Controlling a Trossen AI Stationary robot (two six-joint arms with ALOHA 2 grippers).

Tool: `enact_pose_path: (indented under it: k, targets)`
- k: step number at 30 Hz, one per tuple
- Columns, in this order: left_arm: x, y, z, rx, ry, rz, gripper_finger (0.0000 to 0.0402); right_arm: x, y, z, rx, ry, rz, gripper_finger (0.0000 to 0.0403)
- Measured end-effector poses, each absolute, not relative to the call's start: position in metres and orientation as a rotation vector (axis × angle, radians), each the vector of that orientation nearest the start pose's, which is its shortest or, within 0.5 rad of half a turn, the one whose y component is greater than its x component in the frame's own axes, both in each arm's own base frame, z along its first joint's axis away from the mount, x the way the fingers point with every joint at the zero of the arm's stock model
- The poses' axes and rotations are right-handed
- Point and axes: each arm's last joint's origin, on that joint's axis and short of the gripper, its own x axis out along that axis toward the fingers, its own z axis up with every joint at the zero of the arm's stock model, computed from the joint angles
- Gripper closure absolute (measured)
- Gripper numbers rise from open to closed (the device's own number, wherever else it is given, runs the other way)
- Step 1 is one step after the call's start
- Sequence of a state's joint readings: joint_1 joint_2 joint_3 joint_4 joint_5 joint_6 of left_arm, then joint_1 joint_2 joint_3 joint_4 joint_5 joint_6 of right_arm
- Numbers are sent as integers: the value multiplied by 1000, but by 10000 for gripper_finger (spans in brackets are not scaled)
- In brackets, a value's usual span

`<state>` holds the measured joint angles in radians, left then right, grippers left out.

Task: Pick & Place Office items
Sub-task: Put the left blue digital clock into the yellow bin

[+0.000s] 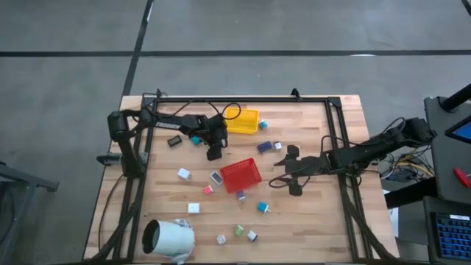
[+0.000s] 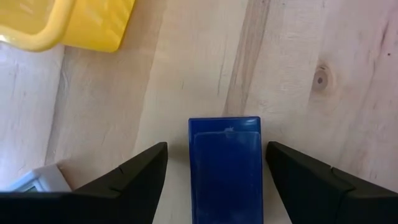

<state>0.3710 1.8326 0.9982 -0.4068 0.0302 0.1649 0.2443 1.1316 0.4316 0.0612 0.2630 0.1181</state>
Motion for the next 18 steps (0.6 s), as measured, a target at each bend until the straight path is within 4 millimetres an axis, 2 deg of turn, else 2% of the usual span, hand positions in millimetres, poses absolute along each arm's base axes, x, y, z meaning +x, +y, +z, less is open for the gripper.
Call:
enact_pose_path:
  k: [18]
  targets:
    - [306, 118, 123, -117, 1248, 188, 117, 206, 44, 174, -40, 614, -56, 154]
